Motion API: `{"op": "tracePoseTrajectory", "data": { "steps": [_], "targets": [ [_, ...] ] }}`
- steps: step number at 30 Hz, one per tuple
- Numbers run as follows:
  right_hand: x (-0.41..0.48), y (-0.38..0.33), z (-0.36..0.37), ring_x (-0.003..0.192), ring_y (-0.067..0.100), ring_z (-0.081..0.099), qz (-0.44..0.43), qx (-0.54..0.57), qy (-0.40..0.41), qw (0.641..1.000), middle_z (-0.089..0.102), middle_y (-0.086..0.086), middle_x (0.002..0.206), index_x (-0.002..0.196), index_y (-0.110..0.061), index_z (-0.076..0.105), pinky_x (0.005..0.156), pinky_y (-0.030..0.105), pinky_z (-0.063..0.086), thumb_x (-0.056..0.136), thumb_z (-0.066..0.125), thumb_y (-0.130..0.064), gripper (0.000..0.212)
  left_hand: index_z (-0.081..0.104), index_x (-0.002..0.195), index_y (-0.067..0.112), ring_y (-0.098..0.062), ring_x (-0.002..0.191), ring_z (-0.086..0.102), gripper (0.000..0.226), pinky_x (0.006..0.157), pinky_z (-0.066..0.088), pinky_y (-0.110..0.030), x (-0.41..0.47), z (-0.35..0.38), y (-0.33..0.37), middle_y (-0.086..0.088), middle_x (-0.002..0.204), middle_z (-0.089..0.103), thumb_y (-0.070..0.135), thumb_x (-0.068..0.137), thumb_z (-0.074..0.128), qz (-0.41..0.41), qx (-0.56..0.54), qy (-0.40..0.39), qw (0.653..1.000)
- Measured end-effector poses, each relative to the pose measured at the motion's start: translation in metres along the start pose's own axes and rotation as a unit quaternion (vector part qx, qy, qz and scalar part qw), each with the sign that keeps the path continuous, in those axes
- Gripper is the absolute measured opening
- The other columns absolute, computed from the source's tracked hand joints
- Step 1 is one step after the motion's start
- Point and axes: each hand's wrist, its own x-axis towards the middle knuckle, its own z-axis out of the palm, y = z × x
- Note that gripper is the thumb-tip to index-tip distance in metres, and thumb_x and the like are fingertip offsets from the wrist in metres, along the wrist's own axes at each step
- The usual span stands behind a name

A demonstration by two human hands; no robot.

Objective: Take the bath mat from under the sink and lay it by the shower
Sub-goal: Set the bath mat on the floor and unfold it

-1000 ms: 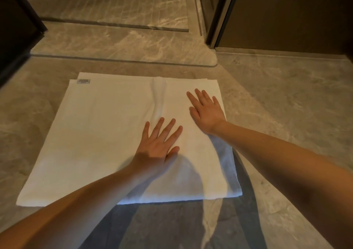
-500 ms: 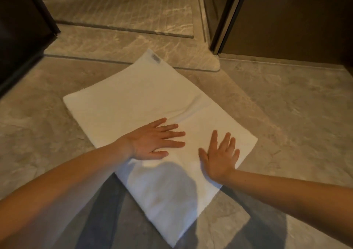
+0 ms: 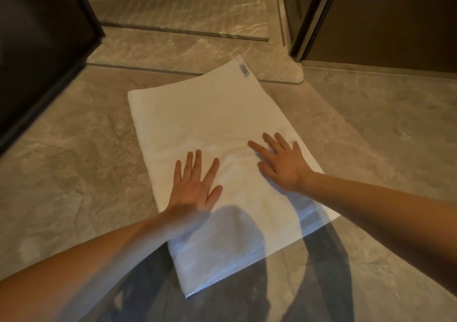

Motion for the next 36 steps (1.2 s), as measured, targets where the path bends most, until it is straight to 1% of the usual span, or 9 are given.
{"op": "tracePoseTrajectory", "data": {
  "steps": [4, 9, 16, 19, 27, 30, 32, 34, 36],
  "targets": [
    [-0.031, -0.013, 0.037, 0.149, 0.034, -0.011, 0.074, -0.019, 0.015, 0.997, -0.009, 0.013, 0.164, 0.152, -0.039, -0.018, 0.115, 0.064, 0.002, 0.101, 0.012, -0.047, 0.06, -0.014, 0.152, 0.039, -0.024, 0.147, -0.023, 0.063, 0.118, -0.009, -0.047, 0.001, 0.002, -0.011, -0.011, 0.162, -0.015, 0.061, 0.095, 0.002, 0.059, 0.008, 0.012, 0.998],
    [-0.067, -0.029, 0.052, 0.148, 0.038, -0.014, 0.163, 0.0, 0.005, 0.987, -0.014, 0.016, 0.162, 0.151, -0.032, -0.021, 0.112, 0.068, 0.001, 0.101, 0.014, -0.045, 0.063, -0.005, 0.154, 0.036, -0.027, 0.149, -0.015, 0.063, 0.118, -0.004, -0.049, 0.016, -0.002, -0.016, -0.013, 0.163, -0.008, 0.058, 0.098, 0.013, 0.171, 0.02, 0.013, 0.985],
    [-0.081, -0.002, 0.045, 0.147, 0.04, -0.014, 0.17, -0.01, -0.026, 0.985, -0.014, 0.018, 0.162, 0.152, -0.031, -0.019, 0.109, 0.072, 0.004, 0.099, 0.014, -0.049, 0.065, 0.02, 0.154, 0.025, -0.043, 0.146, 0.013, 0.066, 0.116, 0.011, -0.057, 0.041, -0.01, 0.014, -0.026, 0.158, 0.017, 0.055, 0.096, 0.018, 0.207, 0.059, 0.009, 0.977],
    [-0.073, 0.014, 0.035, 0.148, 0.038, -0.014, 0.147, -0.01, -0.041, 0.988, -0.013, 0.015, 0.163, 0.153, -0.033, -0.017, 0.11, 0.071, 0.008, 0.099, 0.015, -0.052, 0.065, 0.008, 0.156, 0.029, -0.038, 0.149, -0.003, 0.07, 0.118, -0.001, -0.053, 0.048, -0.01, 0.017, -0.022, 0.161, 0.002, 0.06, 0.094, 0.007, 0.188, 0.051, -0.006, 0.981],
    [-0.08, 0.052, 0.001, 0.142, 0.034, 0.026, 0.203, 0.111, 0.054, 0.971, 0.024, 0.016, 0.157, 0.156, -0.015, 0.016, 0.111, 0.042, 0.033, 0.098, 0.05, -0.035, 0.07, -0.006, 0.155, 0.033, -0.032, 0.148, -0.016, 0.07, 0.119, -0.006, -0.051, 0.047, -0.012, 0.016, -0.017, 0.162, -0.011, 0.063, 0.091, -0.002, 0.175, 0.049, -0.029, 0.983],
    [-0.077, 0.063, -0.01, 0.128, 0.036, 0.046, 0.26, 0.218, 0.085, 0.937, 0.045, 0.018, 0.144, 0.154, -0.012, 0.022, 0.093, 0.036, 0.044, 0.096, 0.058, -0.026, 0.07, -0.007, 0.154, 0.033, -0.032, 0.147, -0.018, 0.071, 0.119, -0.008, -0.05, 0.046, -0.013, 0.017, -0.017, 0.162, -0.013, 0.063, 0.09, -0.004, 0.173, 0.048, -0.034, 0.983],
    [-0.073, 0.066, -0.015, 0.101, 0.031, 0.059, 0.272, 0.266, 0.106, 0.919, 0.062, 0.011, 0.109, 0.15, -0.011, 0.028, 0.069, 0.025, 0.042, 0.093, 0.063, -0.02, 0.067, -0.007, 0.154, 0.034, -0.031, 0.148, -0.018, 0.07, 0.119, -0.007, -0.05, 0.046, -0.013, 0.017, -0.016, 0.162, -0.013, 0.063, 0.09, -0.002, 0.174, 0.044, -0.033, 0.983],
    [-0.07, 0.07, -0.018, 0.073, 0.02, 0.054, 0.274, 0.288, 0.11, 0.911, 0.052, -0.003, 0.077, 0.146, -0.012, 0.036, 0.054, 0.019, 0.036, 0.089, 0.068, -0.019, 0.066, -0.007, 0.154, 0.034, -0.03, 0.148, -0.018, 0.069, 0.119, -0.008, -0.049, 0.046, -0.013, 0.016, -0.016, 0.162, -0.013, 0.063, 0.091, -0.001, 0.175, 0.042, -0.033, 0.983],
    [-0.071, 0.075, -0.024, 0.068, 0.013, 0.053, 0.264, 0.319, 0.107, 0.904, 0.054, -0.002, 0.078, 0.14, -0.017, 0.044, 0.054, 0.019, 0.04, 0.085, 0.073, -0.017, 0.063, -0.008, 0.154, 0.034, -0.03, 0.147, -0.019, 0.069, 0.119, -0.008, -0.048, 0.046, -0.014, 0.017, -0.016, 0.162, -0.014, 0.063, 0.091, -0.001, 0.175, 0.041, -0.035, 0.983]
  ]
}}
